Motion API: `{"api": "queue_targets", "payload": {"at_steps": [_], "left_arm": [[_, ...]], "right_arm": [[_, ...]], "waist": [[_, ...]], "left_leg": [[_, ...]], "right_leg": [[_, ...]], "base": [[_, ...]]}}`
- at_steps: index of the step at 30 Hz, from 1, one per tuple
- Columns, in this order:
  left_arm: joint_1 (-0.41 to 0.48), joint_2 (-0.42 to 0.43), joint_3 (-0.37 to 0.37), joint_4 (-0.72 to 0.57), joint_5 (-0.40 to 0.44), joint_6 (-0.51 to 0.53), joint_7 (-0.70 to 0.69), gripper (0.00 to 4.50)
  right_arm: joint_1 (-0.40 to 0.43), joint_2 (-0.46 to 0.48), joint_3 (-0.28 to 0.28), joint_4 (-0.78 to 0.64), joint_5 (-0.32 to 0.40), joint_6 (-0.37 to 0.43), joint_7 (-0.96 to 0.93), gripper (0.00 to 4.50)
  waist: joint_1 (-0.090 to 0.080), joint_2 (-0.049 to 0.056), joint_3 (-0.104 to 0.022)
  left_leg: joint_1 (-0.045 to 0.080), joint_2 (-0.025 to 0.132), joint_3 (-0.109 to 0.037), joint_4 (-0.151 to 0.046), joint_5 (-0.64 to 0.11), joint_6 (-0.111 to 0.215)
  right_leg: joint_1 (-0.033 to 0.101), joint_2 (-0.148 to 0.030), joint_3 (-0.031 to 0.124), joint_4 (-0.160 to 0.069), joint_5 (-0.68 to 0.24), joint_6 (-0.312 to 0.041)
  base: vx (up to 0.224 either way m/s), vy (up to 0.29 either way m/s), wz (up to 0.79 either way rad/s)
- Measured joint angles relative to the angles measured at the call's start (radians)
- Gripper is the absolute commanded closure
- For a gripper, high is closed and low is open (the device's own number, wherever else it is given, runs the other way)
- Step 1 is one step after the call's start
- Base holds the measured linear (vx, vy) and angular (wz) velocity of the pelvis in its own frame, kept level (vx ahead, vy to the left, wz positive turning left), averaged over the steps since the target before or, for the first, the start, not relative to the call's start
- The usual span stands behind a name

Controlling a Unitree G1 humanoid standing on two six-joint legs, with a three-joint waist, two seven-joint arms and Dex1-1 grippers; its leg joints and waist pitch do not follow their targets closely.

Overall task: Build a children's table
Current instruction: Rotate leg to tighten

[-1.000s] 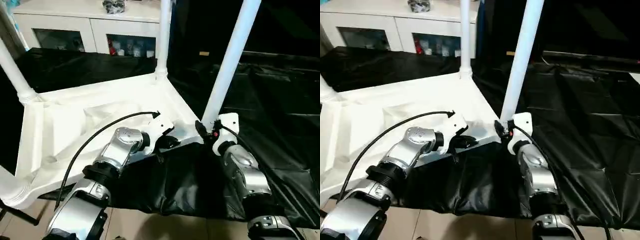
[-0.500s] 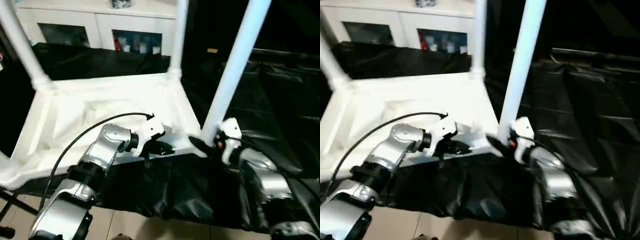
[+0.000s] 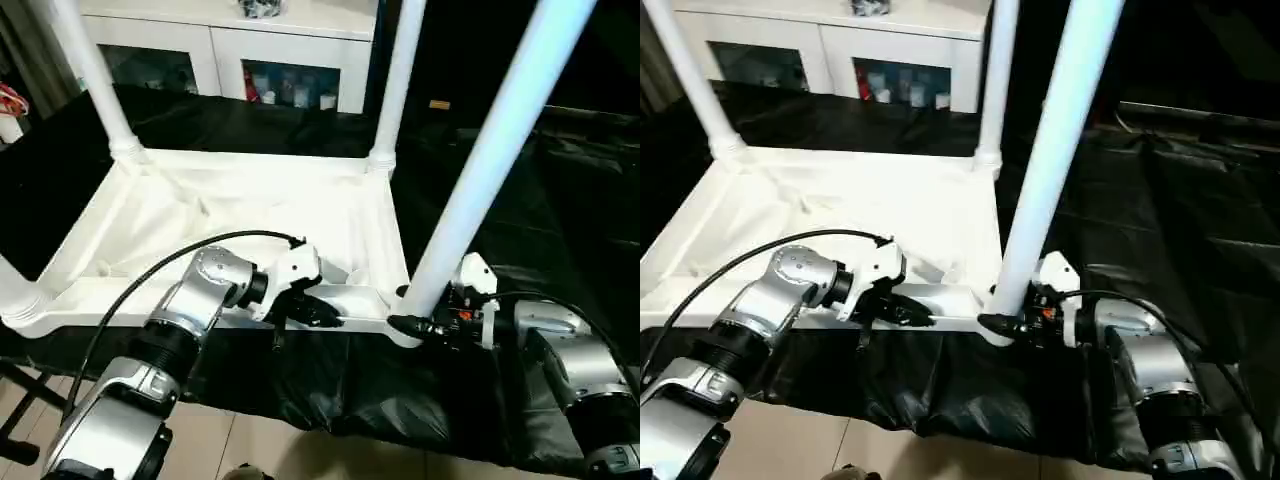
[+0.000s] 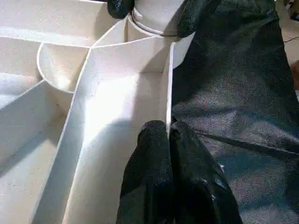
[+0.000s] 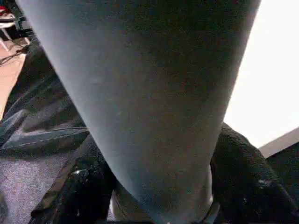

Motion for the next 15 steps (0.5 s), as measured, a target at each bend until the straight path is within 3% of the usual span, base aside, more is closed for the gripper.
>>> {"api": "queue_targets", "payload": {"at_steps": [8,11,15], "left_arm": [[0.0,-0.002,0.0,0.013,-0.01,-0.001,-0.007,4.5],[-0.006,-0.02,0.006,0.032,-0.001,-0.006,0.03,4.5],[-0.026,-0.07,0.023,0.071,0.031,0.002,0.17,4.5]], "right_arm": [[0.006,-0.005,0.004,-0.007,0.006,0.013,0.019,2.03],[0.034,0.024,-0.033,-0.016,0.009,0.008,-0.041,2.03],[0.041,0.118,-0.102,0.016,0.006,-0.013,-0.282,2.03]], "waist": [[0.003,0.001,0.0],[0.007,0.003,-0.001],[-0.007,0.003,-0.001]], "left_leg": [[-0.001,0.0,0.0,0.002,0.0,0.0],[0.001,0.0,0.0,0.003,0.0,0.0],[0.008,-0.001,0.0,0.004,0.0,0.0]], "right_leg": [[0.0,0.0,0.0,0.001,0.0,0.0],[0.003,-0.001,0.0,0.001,0.0,0.0],[0.006,-0.001,0.002,0.002,-0.001,0.002]], "base": [[0.0,0.0,0.0],[0.0,0.0,0.0],[0.0,0.0,0.0]]}}
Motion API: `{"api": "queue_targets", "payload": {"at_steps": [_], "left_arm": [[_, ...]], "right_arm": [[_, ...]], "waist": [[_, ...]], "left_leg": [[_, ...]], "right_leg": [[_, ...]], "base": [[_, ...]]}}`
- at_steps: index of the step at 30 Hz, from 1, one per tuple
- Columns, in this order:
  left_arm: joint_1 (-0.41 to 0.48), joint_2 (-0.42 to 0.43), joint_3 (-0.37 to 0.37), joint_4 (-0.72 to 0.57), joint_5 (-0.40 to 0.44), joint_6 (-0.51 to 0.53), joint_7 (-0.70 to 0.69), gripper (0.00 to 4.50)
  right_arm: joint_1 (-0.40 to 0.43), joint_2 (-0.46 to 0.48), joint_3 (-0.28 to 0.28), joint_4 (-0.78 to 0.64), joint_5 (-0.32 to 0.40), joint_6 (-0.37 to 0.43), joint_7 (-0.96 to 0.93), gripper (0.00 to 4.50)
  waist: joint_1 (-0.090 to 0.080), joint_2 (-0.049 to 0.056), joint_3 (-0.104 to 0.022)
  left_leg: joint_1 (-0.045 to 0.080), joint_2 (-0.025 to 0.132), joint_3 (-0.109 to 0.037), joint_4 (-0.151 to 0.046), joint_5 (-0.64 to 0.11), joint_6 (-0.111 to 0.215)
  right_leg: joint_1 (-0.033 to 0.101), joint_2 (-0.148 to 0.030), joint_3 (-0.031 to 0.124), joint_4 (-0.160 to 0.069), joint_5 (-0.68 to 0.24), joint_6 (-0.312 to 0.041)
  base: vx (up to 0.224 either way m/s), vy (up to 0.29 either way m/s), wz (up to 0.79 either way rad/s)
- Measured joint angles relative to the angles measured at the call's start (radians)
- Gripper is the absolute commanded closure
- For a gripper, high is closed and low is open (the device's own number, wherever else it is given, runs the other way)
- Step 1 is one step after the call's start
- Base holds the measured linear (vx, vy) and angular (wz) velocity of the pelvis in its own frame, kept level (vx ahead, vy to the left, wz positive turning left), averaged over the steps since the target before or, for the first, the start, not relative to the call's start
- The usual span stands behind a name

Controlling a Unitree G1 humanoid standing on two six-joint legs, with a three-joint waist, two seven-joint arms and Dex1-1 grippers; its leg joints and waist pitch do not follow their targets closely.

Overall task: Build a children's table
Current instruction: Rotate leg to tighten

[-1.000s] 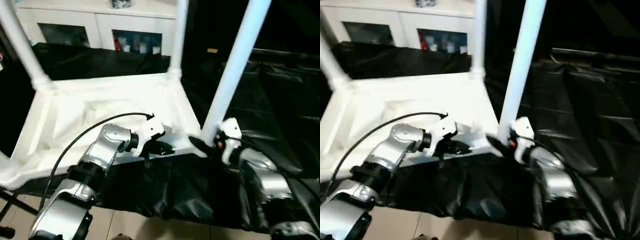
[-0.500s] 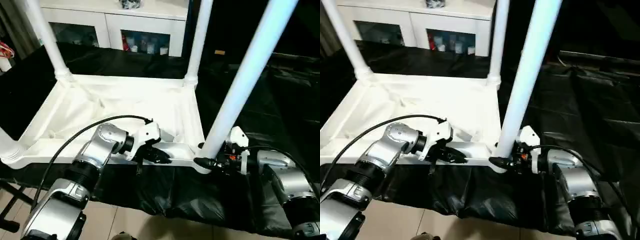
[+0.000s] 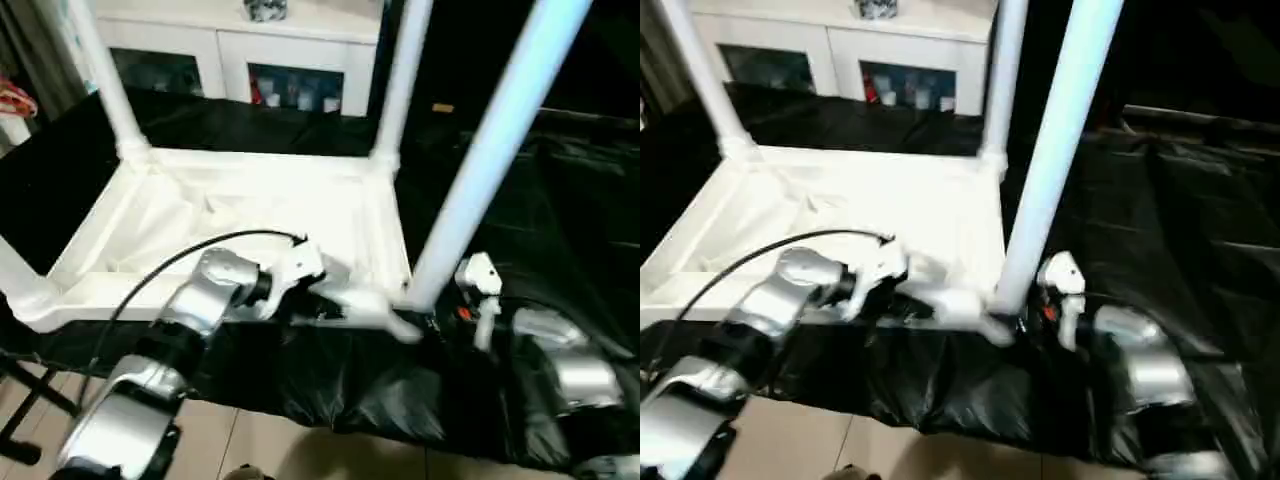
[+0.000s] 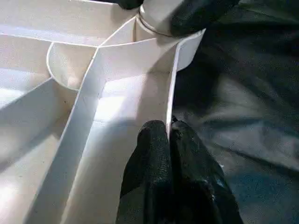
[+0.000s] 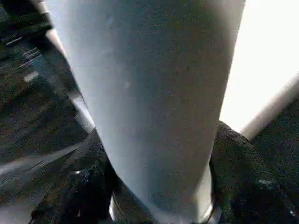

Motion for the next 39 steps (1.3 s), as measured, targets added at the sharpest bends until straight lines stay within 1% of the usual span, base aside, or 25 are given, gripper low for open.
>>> {"api": "queue_targets", "payload": {"at_steps": [3,6,7,9,10,12,14,16,17,18,19,20,22,24,27,28,30,33,35,38,39], "left_arm": [[-0.018,-0.041,0.008,0.032,0.013,0.011,0.093,4.5],[-0.028,-0.071,0.017,0.047,0.023,0.029,0.155,4.5],[-0.036,-0.089,0.027,0.064,0.034,0.028,0.201,4.5],[-0.048,-0.11,0.028,0.079,0.05,0.028,0.249,4.5],[-0.048,-0.117,0.027,0.081,0.05,0.028,0.263,4.5],[-0.048,-0.118,0.026,0.081,0.05,0.02,0.266,4.5],[-0.048,-0.118,0.024,0.082,0.052,0.003,0.268,4.5],[-0.048,-0.115,0.018,0.083,0.052,-0.011,0.265,4.5],[-0.048,-0.113,0.018,0.083,0.052,-0.017,0.262,4.5],[-0.048,-0.112,0.016,0.083,0.052,-0.026,0.256,4.5],[-0.048,-0.112,0.016,0.083,0.051,-0.031,0.253,4.5],[-0.048,-0.112,0.016,0.083,0.051,-0.033,0.252,4.5],[-0.048,-0.112,0.008,0.083,0.051,-0.048,0.248,4.5],[-0.048,-0.112,0.004,0.086,0.052,-0.063,0.24,4.5],[-0.048,-0.117,-0.008,0.087,0.051,-0.085,0.225,4.5],[-0.049,-0.115,-0.008,0.088,0.052,-0.089,0.225,4.5],[-0.058,-0.118,-0.008,0.1,0.052,-0.092,0.231,4.5],[-0.06,-0.119,-0.008,0.106,0.052,-0.101,0.232,4.5],[-0.06,-0.116,-0.008,0.106,0.051,-0.107,0.228,4.5],[-0.06,-0.116,-0.007,0.103,0.049,-0.104,0.224,4.5],[-0.06,-0.115,-0.003,0.095,0.043,-0.088,0.21,4.23]], "right_arm": [[-0.011,0.072,-0.045,0.029,-0.012,-0.015,-0.171,2.03],[-0.03,0.111,-0.058,0.047,-0.024,-0.021,-0.295,2.03],[-0.059,0.158,-0.08,0.076,-0.047,-0.027,-0.391,2.03],[-0.089,0.191,-0.091,0.104,-0.068,-0.036,-0.494,2.03],[-0.095,0.2,-0.091,0.112,-0.074,-0.043,-0.528,1.68],[-0.097,0.215,-0.091,0.115,-0.088,-0.063,-0.568,1.31],[-0.099,0.221,-0.091,0.113,-0.092,-0.067,-0.576,1.25],[-0.098,0.221,-0.091,0.107,-0.094,-0.069,-0.576,0.98],[-0.096,0.221,-0.091,0.102,-0.094,-0.069,-0.573,0.98],[-0.082,0.21,-0.086,0.081,-0.097,-0.066,-0.554,0.98],[-0.075,0.203,-0.081,0.072,-0.099,-0.065,-0.54,0.79],[-0.075,0.202,-0.081,0.071,-0.101,-0.065,-0.536,0.79],[-0.052,0.163,-0.062,0.038,-0.109,-0.057,-0.493,0.79],[-0.022,0.109,-0.046,-0.003,-0.099,-0.041,-0.418,0.79],[0.059,-0.019,-0.051,-0.09,-0.032,-0.01,-0.251,0.79],[0.08,-0.056,-0.056,-0.103,-0.009,0.004,-0.192,0.79],[0.118,-0.101,-0.072,-0.137,0.036,0.031,-0.105,0.79],[0.142,-0.159,-0.099,-0.161,0.078,0.065,-0.025,0.79],[0.15,-0.196,-0.129,-0.18,0.102,0.084,0.016,0.79],[0.166,-0.221,-0.129,-0.229,0.133,0.12,0.071,0.79],[0.176,-0.221,-0.123,-0.253,0.15,0.138,0.085,0.74]], "waist": [[-0.011,-0.001,0.0],[-0.018,-0.001,0.0],[-0.021,-0.001,0.0],[-0.023,0.001,-0.001],[-0.023,0.002,-0.001],[-0.023,0.004,-0.002],[-0.023,0.004,-0.002],[-0.023,0.004,-0.001],[-0.023,0.004,-0.001],[-0.023,0.004,-0.001],[-0.021,0.004,0.0],[-0.021,0.004,0.0],[-0.017,0.004,0.0],[-0.014,0.003,0.001],[-0.003,0.003,0.002],[-0.005,0.001,0.003],[-0.006,0.001,0.003],[-0.007,0.0,0.004],[-0.006,-0.001,0.005],[-0.005,-0.001,0.005],[-0.003,-0.001,0.005]], "left_leg": [[0.001,0.0,0.0,0.0,0.0,0.0],[0.001,-0.001,0.0,0.0,0.0,0.0],[0.002,-0.001,0.0,0.0,0.0,0.0],[0.002,-0.001,0.0,0.0,0.0,0.0],[0.002,-0.001,0.0,0.0,0.0,0.0],[0.002,-0.001,0.0,-0.001,0.0,0.0],[0.002,-0.001,0.0,-0.002,0.0,-0.001],[0.001,-0.001,0.0,-0.004,-0.001,-0.001],[0.001,-0.001,0.0,-0.005,-0.001,-0.001],[0.001,-0.001,0.0,-0.006,-0.001,-0.001],[0.0,-0.001,0.0,-0.007,-0.001,-0.001],[0.0,-0.001,0.0,-0.007,-0.001,-0.001],[-0.001,-0.001,0.0,-0.007,-0.001,-0.001],[-0.003,-0.001,0.0,-0.007,-0.001,-0.001],[-0.007,-0.001,-0.001,-0.006,-0.001,0.001],[-0.008,0.0,0.0,-0.005,-0.001,0.001],[-0.01,0.0,0.0,-0.003,0.0,0.004],[-0.011,0.0,0.0,-0.002,0.002,0.006],[-0.011,0.0,-0.001,-0.002,0.002,0.006],[-0.011,0.0,-0.001,-0.002,0.002,0.006],[-0.011,0.0,-0.001,-0.002,0.002,0.007]], "right_leg": [[0.001,0.0,0.0,-0.001,-0.003,0.004],[0.001,0.0,0.001,-0.002,-0.003,0.004],[0.001,0.0,0.001,-0.002,-0.003,0.004],[0.0,0.0,0.001,-0.002,-0.003,0.004],[0.0,0.0,0.001,-0.002,-0.002,0.004],[0.0,0.0,0.001,-0.002,-0.001,0.002],[-0.001,0.0,0.001,-0.002,0.001,-0.001],[-0.001,0.0,0.001,-0.002,0.001,-0.001],[-0.002,0.0,0.001,-0.002,0.001,-0.001],[-0.002,0.0,0.0,-0.002,0.001,-0.001],[-0.003,0.001,0.0,-0.002,0.001,-0.001],[-0.003,0.001,0.0,-0.002,0.001,-0.001],[-0.003,0.001,-0.001,-0.002,0.001,0.0],[-0.003,0.001,0.0,-0.003,0.0,0.0],[-0.004,0.001,-0.001,-0.007,0.0,0.0],[-0.004,0.001,-0.001,-0.007,0.0,0.0],[-0.005,0.0,-0.001,-0.007,0.001,0.0],[-0.005,0.0,-0.001,-0.006,0.002,0.0],[-0.005,0.0,-0.001,-0.006,0.002,0.0],[-0.005,0.0,-0.002,-0.006,0.001,0.0],[-0.006,0.0,-0.002,-0.006,0.001,0.001]], "base": [[0.0,0.0,0.0],[0.0,0.0,0.0],[0.0,0.0,0.0],[0.0,0.0,0.0],[0.0,0.0,0.0],[0.0,0.0,0.0],[0.0,0.0,0.0],[0.0,0.0,0.0],[0.0,0.0,0.0],[0.0,0.0,0.0],[0.0,0.0,0.0],[0.0,0.0,0.0],[0.0,0.0,0.0],[0.0,0.0,0.0],[0.0,0.0,0.0],[0.0,0.0,0.0],[0.0,0.0,0.0],[0.0,0.0,0.0],[0.0,0.0,0.0],[0.0,0.0,0.0],[0.0,0.0,0.0]]}}
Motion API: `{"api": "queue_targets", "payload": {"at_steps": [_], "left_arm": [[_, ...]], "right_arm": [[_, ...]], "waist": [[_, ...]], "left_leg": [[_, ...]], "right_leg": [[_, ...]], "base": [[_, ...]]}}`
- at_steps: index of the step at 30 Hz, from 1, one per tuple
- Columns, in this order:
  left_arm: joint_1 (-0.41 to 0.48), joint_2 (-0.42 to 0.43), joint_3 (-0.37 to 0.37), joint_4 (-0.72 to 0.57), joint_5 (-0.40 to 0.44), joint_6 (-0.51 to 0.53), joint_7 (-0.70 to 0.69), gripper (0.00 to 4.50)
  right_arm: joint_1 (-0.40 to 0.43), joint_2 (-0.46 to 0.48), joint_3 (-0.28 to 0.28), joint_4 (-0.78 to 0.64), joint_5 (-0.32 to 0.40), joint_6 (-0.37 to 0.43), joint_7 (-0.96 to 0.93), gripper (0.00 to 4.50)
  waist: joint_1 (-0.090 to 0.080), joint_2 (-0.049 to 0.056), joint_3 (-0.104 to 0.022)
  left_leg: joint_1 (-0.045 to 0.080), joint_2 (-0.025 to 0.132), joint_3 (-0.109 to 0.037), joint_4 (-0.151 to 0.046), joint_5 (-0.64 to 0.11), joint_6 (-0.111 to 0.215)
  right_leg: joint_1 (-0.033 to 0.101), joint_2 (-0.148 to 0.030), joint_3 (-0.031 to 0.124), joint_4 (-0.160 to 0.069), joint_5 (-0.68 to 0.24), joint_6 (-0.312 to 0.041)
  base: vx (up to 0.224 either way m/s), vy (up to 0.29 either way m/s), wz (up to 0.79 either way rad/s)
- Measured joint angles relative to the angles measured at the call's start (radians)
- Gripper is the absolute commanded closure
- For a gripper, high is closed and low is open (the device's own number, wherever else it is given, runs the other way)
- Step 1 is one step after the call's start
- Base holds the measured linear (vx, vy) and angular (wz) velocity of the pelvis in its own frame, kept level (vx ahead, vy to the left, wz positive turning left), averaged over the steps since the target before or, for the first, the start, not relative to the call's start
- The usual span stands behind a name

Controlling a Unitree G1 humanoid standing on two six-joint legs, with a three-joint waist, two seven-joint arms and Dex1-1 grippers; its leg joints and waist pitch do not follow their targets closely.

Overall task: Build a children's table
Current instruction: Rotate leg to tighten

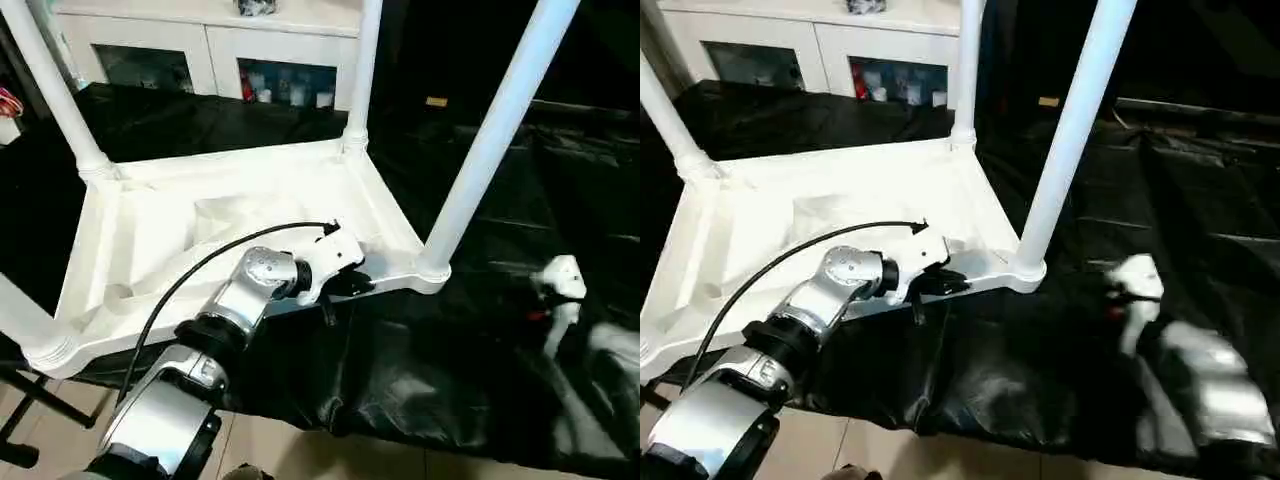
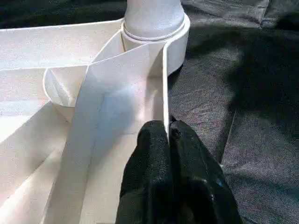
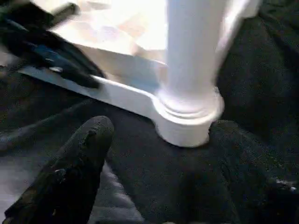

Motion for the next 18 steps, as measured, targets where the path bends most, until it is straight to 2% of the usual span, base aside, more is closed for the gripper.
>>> {"api": "queue_targets", "payload": {"at_steps": [3,7,11,14,16,18], "left_arm": [[0.003,0.007,0.004,-0.022,-0.016,0.01,-0.023,4.06],[0.021,0.054,0.026,-0.209,-0.099,0.107,-0.116,3.83],[0.039,0.138,0.032,-0.352,-0.135,0.197,-0.2,3.53],[0.082,0.205,0.032,-0.426,-0.143,0.252,-0.25,3.29],[0.143,0.286,0.019,-0.524,-0.151,0.321,-0.296,3.04],[0.174,0.331,0.016,-0.583,-0.154,0.375,-0.319,2.97]], "right_arm": [[0.015,0.0,0.027,-0.038,0.019,0.022,0.024,0.71],[-0.003,0.061,0.097,-0.114,0.038,0.063,0.024,0.71],[-0.05,0.12,0.121,-0.099,0.025,0.062,-0.025,0.71],[-0.079,0.158,0.132,-0.082,0.015,0.061,-0.055,0.71],[-0.117,0.216,0.161,-0.049,0.003,0.061,-0.086,0.71],[-0.145,0.252,0.189,-0.011,-0.014,0.056,-0.116,0.71]], "waist": [[0.006,-0.001,0.0],[0.007,-0.004,0.002],[0.005,-0.004,0.002],[-0.005,-0.004,0.002],[-0.018,-0.005,0.003],[-0.024,-0.008,0.005]], "left_leg": [[-0.004,0.0,0.0,0.001,0.0,0.0],[-0.019,0.004,0.0,0.012,-0.001,0.002],[-0.017,0.005,0.0,0.018,-0.001,-0.001],[-0.015,0.005,0.0,0.019,-0.001,-0.005],[-0.014,0.005,0.0,0.019,0.0,-0.006],[-0.014,0.005,0.0,0.019,0.0,-0.007]], "right_leg": [[-0.004,0.0,0.0,0.001,0.0,0.0],[-0.021,0.0,0.0,0.017,-0.001,0.0],[-0.021,0.0,0.001,0.025,-0.001,0.0],[-0.019,0.0,0.002,0.026,-0.002,0.001],[-0.019,0.0,0.002,0.026,-0.002,0.001],[-0.02,0.0,0.002,0.027,-0.001,0.001]], "base": [[0.0,0.0,0.0],[0.0,0.0,0.0],[0.0,0.0,0.0],[0.0,0.0,0.0],[0.0,0.0,0.0],[0.0,0.0,0.0]]}}
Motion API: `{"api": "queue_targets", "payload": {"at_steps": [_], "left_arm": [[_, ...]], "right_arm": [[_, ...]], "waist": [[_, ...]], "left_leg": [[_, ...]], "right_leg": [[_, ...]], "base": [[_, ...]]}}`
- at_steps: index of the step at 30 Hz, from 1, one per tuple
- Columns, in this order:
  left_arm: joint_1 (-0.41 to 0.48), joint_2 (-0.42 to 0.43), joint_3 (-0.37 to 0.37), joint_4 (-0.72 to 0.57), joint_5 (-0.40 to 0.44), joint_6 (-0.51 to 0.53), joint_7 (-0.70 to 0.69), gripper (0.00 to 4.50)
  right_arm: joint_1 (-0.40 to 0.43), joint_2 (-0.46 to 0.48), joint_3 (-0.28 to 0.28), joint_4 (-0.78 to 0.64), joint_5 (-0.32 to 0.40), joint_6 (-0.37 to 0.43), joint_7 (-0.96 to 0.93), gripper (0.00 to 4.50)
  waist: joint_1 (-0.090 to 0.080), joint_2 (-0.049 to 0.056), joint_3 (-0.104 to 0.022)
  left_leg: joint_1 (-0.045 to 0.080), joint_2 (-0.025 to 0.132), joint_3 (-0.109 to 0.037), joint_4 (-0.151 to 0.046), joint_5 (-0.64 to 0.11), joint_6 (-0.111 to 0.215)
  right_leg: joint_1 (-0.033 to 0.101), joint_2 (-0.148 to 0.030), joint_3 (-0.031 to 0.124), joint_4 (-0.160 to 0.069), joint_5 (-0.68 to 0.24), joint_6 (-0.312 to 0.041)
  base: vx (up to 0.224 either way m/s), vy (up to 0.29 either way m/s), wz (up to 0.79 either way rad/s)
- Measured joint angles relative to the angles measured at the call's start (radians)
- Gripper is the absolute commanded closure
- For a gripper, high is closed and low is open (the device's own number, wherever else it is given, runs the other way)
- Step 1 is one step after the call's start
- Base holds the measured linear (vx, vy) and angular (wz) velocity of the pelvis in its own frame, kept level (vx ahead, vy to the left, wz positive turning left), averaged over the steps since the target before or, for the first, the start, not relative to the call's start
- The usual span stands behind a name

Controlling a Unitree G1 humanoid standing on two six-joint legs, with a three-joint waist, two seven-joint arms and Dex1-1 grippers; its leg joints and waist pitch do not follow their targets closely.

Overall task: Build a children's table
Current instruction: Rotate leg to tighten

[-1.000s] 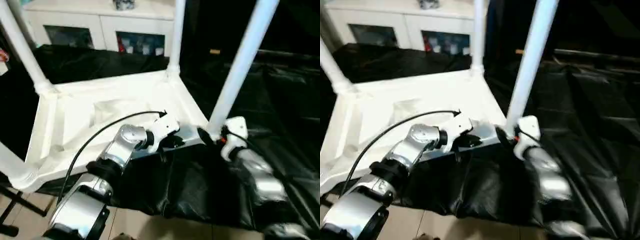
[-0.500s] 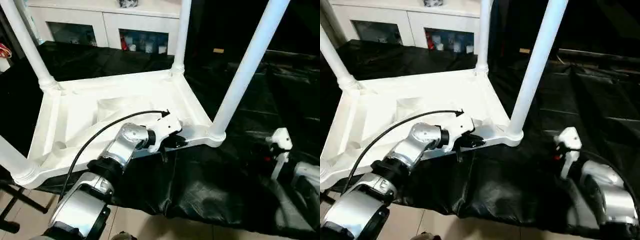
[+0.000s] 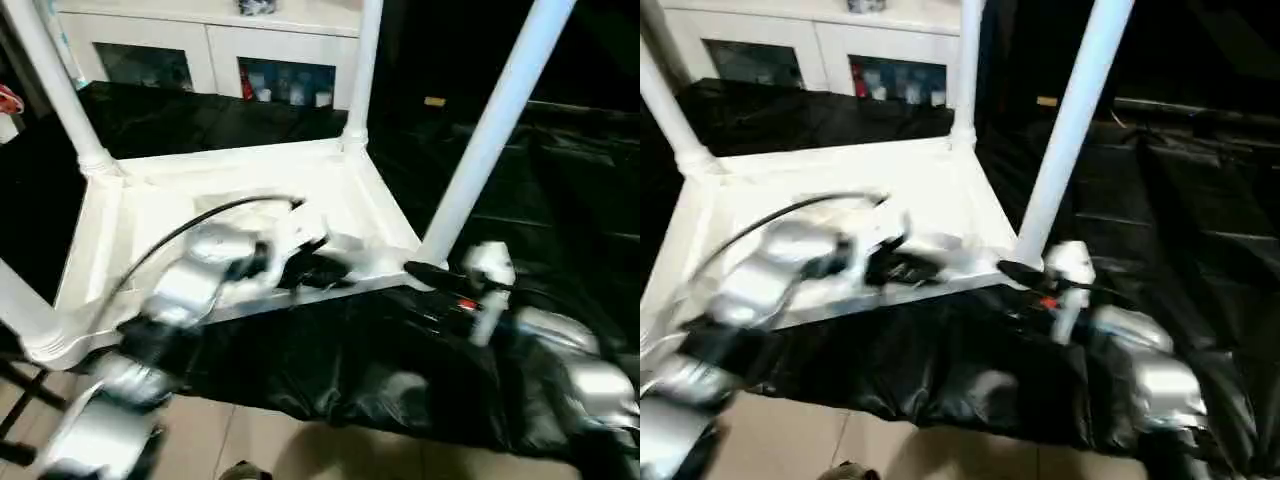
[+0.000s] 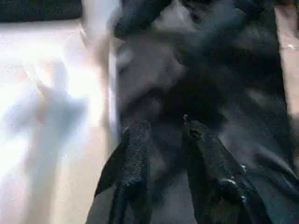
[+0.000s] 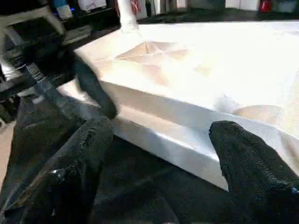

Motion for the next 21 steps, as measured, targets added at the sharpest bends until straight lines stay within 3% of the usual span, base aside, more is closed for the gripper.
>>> {"api": "queue_targets", "payload": {"at_steps": [3,9,17,21], "left_arm": [[0.048,0.052,-0.002,-0.094,-0.014,0.074,-0.011,2.73],[0.08,0.069,-0.019,-0.137,0.03,0.112,0.044,2.34],[0.103,0.083,-0.043,-0.19,0.061,0.154,0.119,1.73],[0.104,0.076,-0.052,-0.186,0.074,0.136,0.151,1.37]], "right_arm": [[-0.078,0.075,0.009,0.111,-0.058,-0.053,-0.109,0.71],[-0.214,0.208,-0.014,0.29,-0.105,-0.169,-0.327,0.71],[-0.411,0.306,-0.133,0.617,-0.114,-0.324,-0.691,0.71],[-0.47,0.309,-0.18,0.705,-0.11,-0.365,-0.808,0.71]], "waist": [[-0.002,-0.003,0.002],[0.006,-0.005,0.002],[0.001,-0.007,0.003],[0.01,-0.013,0.005]], "left_leg": [[0.0,0.0,0.0,0.0,0.0,-0.001],[-0.002,0.0,0.001,-0.001,0.0,-0.001],[-0.001,0.0,0.001,0.0,0.003,-0.004],[-0.002,0.0,0.001,0.0,0.003,-0.005]], "right_leg": [[-0.001,0.0,0.001,0.002,0.0,-0.001],[-0.002,0.0,0.001,0.002,0.0,0.0],[-0.002,0.0,0.002,0.006,0.0,-0.001],[-0.001,0.0,0.002,0.006,0.0,0.0]], "base": [[0.0,0.0,0.0],[0.0,0.0,0.0],[0.0,0.0,0.0],[0.0,0.0,0.0]]}}
